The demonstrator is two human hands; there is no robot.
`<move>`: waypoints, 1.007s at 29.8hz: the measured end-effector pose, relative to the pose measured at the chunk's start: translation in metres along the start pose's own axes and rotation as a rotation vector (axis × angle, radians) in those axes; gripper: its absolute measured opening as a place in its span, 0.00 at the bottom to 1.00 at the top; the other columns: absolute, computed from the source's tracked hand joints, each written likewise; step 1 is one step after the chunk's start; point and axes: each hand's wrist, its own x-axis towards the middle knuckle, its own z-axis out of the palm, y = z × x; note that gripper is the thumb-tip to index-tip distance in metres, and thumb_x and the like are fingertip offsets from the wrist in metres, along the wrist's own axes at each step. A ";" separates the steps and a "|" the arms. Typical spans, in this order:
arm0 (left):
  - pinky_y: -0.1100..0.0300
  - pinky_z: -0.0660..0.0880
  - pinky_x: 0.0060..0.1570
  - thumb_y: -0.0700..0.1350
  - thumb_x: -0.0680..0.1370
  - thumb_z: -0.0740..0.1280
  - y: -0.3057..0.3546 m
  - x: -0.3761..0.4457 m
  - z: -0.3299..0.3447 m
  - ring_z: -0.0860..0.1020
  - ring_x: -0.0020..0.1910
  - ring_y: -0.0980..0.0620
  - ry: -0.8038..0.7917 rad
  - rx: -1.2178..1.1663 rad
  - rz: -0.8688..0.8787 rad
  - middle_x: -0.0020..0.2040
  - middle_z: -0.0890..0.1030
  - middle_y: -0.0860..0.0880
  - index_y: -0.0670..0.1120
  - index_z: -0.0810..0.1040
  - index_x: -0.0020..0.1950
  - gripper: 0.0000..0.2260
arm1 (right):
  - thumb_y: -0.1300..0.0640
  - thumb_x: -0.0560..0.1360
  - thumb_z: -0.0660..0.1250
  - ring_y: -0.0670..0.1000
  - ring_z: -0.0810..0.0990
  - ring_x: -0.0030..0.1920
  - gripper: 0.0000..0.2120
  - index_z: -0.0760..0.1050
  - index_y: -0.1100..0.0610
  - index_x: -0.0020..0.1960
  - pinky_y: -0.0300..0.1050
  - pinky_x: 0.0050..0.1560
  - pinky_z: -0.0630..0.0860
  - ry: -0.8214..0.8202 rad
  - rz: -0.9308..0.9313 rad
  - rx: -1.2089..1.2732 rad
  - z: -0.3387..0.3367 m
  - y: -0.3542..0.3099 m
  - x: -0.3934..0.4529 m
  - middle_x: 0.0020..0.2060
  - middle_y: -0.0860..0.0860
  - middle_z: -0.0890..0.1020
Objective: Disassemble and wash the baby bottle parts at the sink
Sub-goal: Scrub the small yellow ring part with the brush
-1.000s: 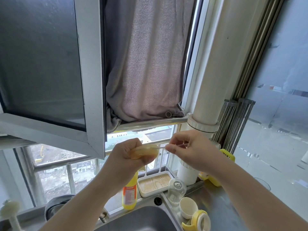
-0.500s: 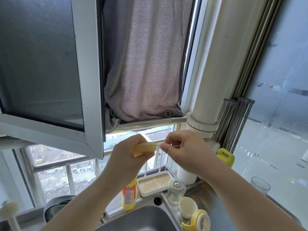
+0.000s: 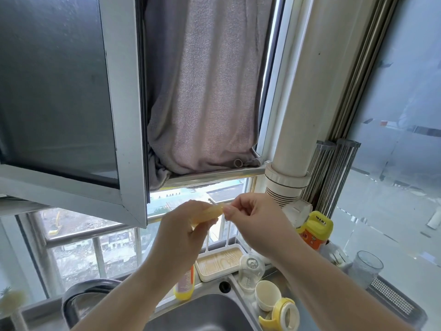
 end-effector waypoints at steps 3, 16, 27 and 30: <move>0.71 0.74 0.39 0.40 0.73 0.70 0.005 0.003 -0.003 0.76 0.45 0.69 -0.040 -0.040 -0.070 0.39 0.78 0.72 0.65 0.75 0.42 0.17 | 0.54 0.75 0.67 0.40 0.66 0.21 0.10 0.79 0.59 0.38 0.29 0.26 0.62 -0.020 -0.010 -0.001 -0.007 0.002 0.002 0.18 0.43 0.68; 0.54 0.74 0.48 0.51 0.65 0.73 0.009 0.004 -0.015 0.79 0.40 0.52 -0.237 -0.481 -0.353 0.39 0.83 0.46 0.49 0.82 0.41 0.08 | 0.51 0.73 0.69 0.43 0.75 0.33 0.06 0.81 0.52 0.40 0.36 0.36 0.72 -0.124 -0.177 -0.110 -0.035 0.001 0.003 0.32 0.47 0.81; 0.59 0.77 0.37 0.37 0.64 0.78 0.004 0.007 -0.011 0.80 0.36 0.52 -0.292 -0.462 -0.484 0.36 0.82 0.52 0.52 0.79 0.42 0.15 | 0.49 0.73 0.69 0.38 0.75 0.34 0.05 0.78 0.47 0.37 0.32 0.38 0.70 -0.139 -0.269 -0.293 -0.019 -0.011 0.004 0.30 0.40 0.77; 0.59 0.77 0.39 0.39 0.65 0.77 0.011 0.008 -0.009 0.81 0.38 0.55 -0.322 -0.281 -0.436 0.39 0.84 0.52 0.56 0.82 0.44 0.14 | 0.49 0.73 0.69 0.39 0.74 0.34 0.05 0.79 0.48 0.39 0.32 0.37 0.70 -0.145 -0.278 -0.332 -0.017 -0.012 0.004 0.29 0.40 0.76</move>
